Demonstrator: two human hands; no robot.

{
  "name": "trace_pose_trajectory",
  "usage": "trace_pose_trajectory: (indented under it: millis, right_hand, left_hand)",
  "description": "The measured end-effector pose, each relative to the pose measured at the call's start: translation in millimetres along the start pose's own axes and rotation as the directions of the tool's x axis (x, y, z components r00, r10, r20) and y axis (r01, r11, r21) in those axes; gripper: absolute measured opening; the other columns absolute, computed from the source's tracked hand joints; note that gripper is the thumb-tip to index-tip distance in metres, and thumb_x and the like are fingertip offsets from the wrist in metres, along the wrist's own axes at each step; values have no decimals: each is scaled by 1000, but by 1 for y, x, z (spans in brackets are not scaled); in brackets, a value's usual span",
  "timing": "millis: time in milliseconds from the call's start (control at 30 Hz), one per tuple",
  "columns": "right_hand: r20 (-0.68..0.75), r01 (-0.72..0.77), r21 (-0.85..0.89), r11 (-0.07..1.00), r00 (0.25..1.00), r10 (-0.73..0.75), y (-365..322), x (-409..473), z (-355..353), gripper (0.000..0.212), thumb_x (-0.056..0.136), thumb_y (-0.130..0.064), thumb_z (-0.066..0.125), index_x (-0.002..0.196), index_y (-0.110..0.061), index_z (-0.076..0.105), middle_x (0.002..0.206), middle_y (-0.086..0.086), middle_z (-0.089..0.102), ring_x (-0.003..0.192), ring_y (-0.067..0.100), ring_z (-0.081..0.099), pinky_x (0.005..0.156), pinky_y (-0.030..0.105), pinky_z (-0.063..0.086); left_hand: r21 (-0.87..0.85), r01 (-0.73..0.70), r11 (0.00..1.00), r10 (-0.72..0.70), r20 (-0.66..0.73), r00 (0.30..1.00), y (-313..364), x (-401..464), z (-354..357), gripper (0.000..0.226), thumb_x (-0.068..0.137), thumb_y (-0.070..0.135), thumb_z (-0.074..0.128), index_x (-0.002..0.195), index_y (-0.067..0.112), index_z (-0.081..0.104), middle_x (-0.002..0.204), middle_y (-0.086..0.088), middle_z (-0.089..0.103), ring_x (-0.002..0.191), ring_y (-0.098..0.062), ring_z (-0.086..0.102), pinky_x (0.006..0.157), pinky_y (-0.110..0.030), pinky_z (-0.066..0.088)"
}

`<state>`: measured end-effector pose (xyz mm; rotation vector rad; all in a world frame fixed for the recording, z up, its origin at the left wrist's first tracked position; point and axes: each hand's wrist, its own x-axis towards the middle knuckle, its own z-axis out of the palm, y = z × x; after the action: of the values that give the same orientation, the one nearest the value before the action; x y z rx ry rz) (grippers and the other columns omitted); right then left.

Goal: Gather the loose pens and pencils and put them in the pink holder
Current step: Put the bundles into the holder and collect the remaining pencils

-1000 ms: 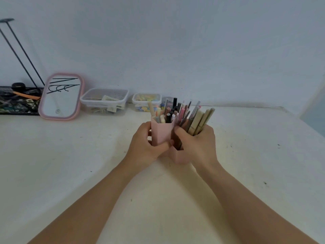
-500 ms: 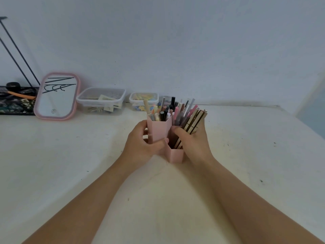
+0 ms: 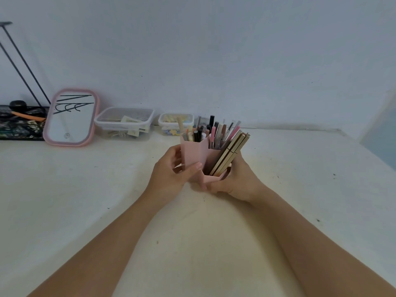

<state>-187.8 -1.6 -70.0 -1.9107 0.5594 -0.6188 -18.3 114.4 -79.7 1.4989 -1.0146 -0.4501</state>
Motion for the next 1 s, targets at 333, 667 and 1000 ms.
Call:
trace_pose_trajectory:
  millis: [333, 667, 1000]
  right_hand:
    - [-368, -127, -46, 991, 924, 101, 24, 22, -46, 84, 56, -21, 91, 130, -27, 52, 113, -11, 68, 101, 8, 68, 83, 38, 62]
    - [-467, -191, -31, 981, 871, 155, 43, 71, -85, 68, 64, -14, 83, 125, -28, 57, 108, -11, 71, 99, 9, 69, 74, 27, 57]
    - [-495, -320, -150, 935, 844, 209, 66, 119, -93, 56, 73, -32, 76, 123, -24, 52, 106, -2, 65, 97, 19, 64, 86, 44, 57]
  left_hand:
    - [137, 110, 984, -112, 1, 994, -3, 8, 1, 55, 91, 36, 72, 141, 24, 52, 134, 7, 60, 123, -8, 56, 97, -17, 42]
    - [268, 100, 958, -99, -15, 995, -4, 52, 20, 38, 93, 28, 69, 129, 20, 60, 122, 6, 64, 112, -12, 61, 87, -15, 44]
    - [194, -13, 981, 47, -171, 984, -14, 92, 27, 10, 93, 17, 68, 102, 20, 68, 97, 8, 70, 81, 10, 62, 69, -2, 43]
